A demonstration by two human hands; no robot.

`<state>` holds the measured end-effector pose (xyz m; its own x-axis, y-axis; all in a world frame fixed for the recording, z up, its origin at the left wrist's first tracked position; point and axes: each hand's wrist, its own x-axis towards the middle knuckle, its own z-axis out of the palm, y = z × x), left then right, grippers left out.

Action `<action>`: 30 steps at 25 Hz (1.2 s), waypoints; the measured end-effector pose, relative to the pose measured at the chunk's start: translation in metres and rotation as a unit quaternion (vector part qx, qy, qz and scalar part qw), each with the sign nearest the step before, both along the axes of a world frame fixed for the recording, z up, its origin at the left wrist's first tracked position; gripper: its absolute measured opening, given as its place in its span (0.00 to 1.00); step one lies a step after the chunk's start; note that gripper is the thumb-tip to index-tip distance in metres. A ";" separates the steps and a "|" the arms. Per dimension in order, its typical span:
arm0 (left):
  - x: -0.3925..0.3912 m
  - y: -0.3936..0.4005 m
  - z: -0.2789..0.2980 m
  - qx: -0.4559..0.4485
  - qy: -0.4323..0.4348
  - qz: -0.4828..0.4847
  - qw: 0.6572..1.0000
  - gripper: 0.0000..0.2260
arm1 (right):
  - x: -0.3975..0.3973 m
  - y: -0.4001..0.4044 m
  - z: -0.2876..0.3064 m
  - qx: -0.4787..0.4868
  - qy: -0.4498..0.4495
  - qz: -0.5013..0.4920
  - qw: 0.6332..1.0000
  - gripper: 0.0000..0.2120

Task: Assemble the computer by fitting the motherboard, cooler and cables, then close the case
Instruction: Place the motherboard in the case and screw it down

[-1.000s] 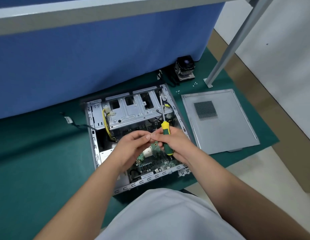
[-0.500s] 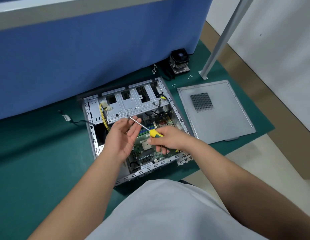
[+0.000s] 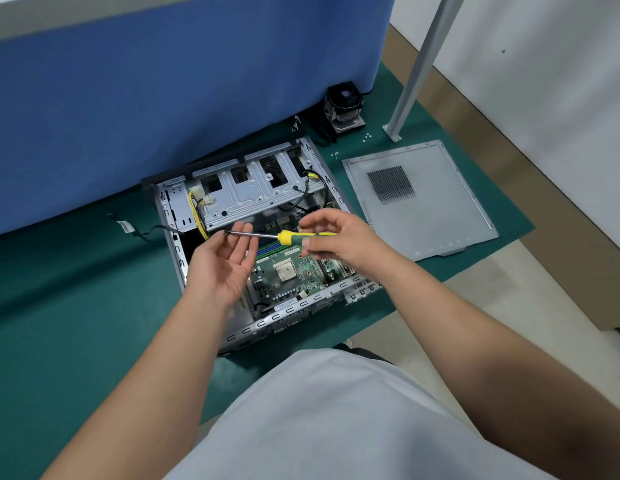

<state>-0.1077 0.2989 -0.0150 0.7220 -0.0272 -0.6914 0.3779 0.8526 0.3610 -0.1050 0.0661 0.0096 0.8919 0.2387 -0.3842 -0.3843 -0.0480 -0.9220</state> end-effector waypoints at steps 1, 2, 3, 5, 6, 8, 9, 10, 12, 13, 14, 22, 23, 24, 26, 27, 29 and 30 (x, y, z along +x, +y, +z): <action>-0.001 0.002 0.001 0.000 0.001 0.004 1.000 0.13 | -0.003 0.001 -0.002 0.026 -0.003 -0.023 0.999 0.13; -0.002 0.003 0.002 0.004 0.001 0.006 1.000 0.13 | -0.006 0.002 -0.003 0.037 -0.007 -0.040 0.998 0.11; -0.004 0.004 0.003 0.012 0.002 0.005 1.000 0.13 | -0.010 0.004 -0.005 0.038 -0.011 -0.054 0.998 0.10; -0.006 0.005 0.005 0.027 0.005 -0.003 1.000 0.12 | -0.015 0.007 -0.009 0.038 -0.014 -0.072 0.997 0.08; -0.007 0.005 0.005 0.028 0.006 -0.004 1.000 0.12 | -0.018 0.009 -0.010 0.044 -0.010 -0.080 0.996 0.08; -0.010 0.006 0.007 0.017 0.002 0.006 1.000 0.11 | -0.023 0.013 -0.014 0.061 0.002 -0.094 0.994 0.08; -0.012 0.006 0.007 0.013 0.000 0.010 1.000 0.10 | -0.025 0.015 -0.015 0.068 0.009 -0.099 0.993 0.09; -0.013 0.007 0.008 0.013 -0.003 0.012 1.000 0.10 | -0.026 0.016 -0.016 0.072 0.014 -0.103 0.992 0.09; -0.015 0.008 0.008 0.018 -0.006 0.010 1.000 0.08 | -0.026 0.017 -0.016 0.072 0.017 -0.107 0.992 0.09; -0.015 0.008 0.008 0.019 -0.006 0.009 1.000 0.08 | -0.027 0.018 -0.016 0.073 0.018 -0.107 0.991 0.09; -0.015 0.008 0.009 0.019 -0.006 0.008 1.000 0.08 | -0.027 0.018 -0.016 0.074 0.019 -0.109 0.991 0.09; -0.010 0.007 0.006 0.015 0.014 0.004 1.000 0.09 | -0.025 0.019 -0.012 0.030 -0.008 -0.110 0.993 0.07; -0.010 0.007 0.005 0.014 0.018 0.006 1.000 0.10 | -0.024 0.019 -0.011 0.023 -0.011 -0.110 0.994 0.07; -0.010 0.006 0.005 0.012 0.020 0.008 1.000 0.10 | -0.023 0.020 -0.011 0.021 -0.009 -0.114 0.993 0.07; -0.009 0.006 0.003 0.010 0.020 0.011 1.000 0.10 | -0.021 0.023 -0.009 0.026 -0.001 -0.124 0.992 0.06; -0.009 0.005 0.003 0.010 0.020 0.011 1.000 0.09 | -0.021 0.025 -0.008 0.029 0.002 -0.132 0.991 0.06; -0.008 0.002 0.002 0.010 0.020 0.013 1.000 0.09 | -0.020 0.029 -0.005 0.039 0.009 -0.155 0.987 0.08; -0.008 0.001 0.001 0.010 0.020 0.013 1.000 0.09 | -0.019 0.030 -0.003 0.040 0.011 -0.164 0.986 0.10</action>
<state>-0.1162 0.2995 -0.0135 0.6935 0.0051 -0.7205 0.3703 0.8553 0.3624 -0.1237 0.0957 0.0065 0.9178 -0.0312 -0.3959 -0.3868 0.1551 -0.9090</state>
